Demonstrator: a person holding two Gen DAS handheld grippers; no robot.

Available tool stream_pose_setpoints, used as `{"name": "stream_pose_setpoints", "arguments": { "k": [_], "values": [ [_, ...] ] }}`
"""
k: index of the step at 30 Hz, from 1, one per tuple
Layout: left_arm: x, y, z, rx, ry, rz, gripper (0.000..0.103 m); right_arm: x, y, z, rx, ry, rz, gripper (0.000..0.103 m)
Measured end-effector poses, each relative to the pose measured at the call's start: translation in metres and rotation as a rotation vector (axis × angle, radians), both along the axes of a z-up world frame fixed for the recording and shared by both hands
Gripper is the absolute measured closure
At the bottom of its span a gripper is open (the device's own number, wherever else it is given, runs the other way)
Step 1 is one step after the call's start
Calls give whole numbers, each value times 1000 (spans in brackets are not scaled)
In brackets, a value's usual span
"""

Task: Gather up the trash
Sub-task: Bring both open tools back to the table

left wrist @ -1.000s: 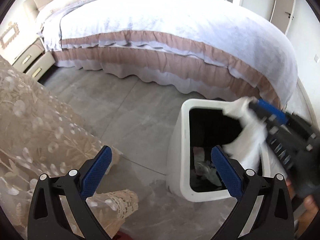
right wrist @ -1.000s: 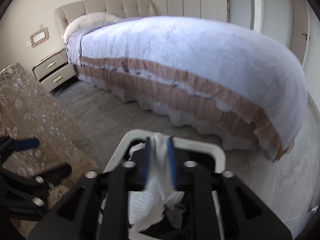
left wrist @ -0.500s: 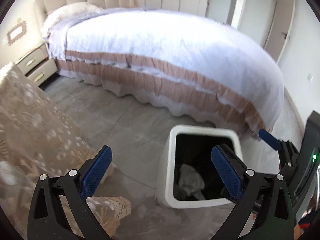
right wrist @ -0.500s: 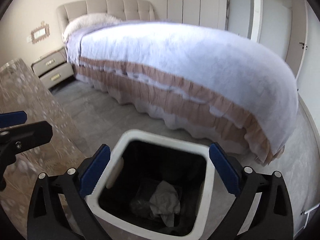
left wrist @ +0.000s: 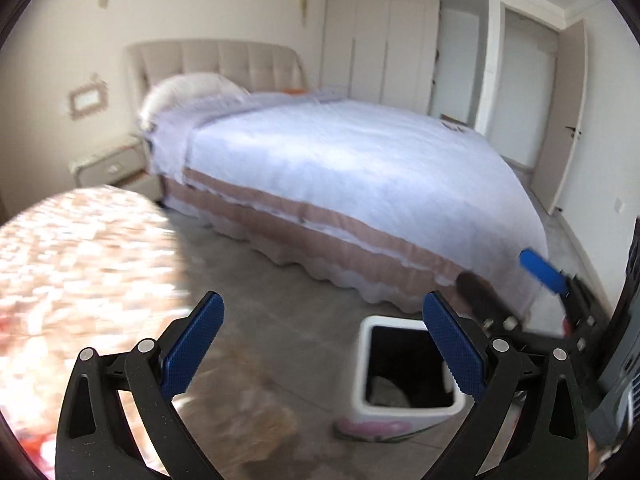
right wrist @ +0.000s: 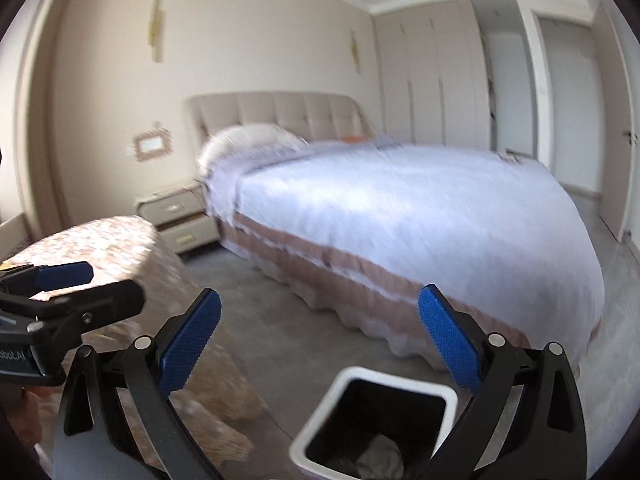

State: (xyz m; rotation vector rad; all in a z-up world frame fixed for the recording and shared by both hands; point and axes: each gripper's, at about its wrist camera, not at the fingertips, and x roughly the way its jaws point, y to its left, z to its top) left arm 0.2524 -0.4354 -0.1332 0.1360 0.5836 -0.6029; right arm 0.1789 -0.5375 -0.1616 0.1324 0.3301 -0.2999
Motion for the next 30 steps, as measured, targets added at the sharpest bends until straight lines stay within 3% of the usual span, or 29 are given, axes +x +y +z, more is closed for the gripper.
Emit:
{"name": "stream_pose_setpoints", "arguments": {
  "k": [5, 13, 23, 30],
  "values": [
    [-33, 81, 30, 7, -94, 140, 5, -16, 43, 27, -9, -70, 117, 5],
    [-78, 192, 59, 3, -161, 376, 5, -31, 117, 59, -24, -142, 316, 5],
    [-110, 298, 46, 33, -185, 599, 5, -35, 208, 81, -76, -165, 518, 5],
    [-95, 355, 19, 67, -106, 695, 5, -25, 253, 82, -71, -127, 590, 5]
  ]
}}
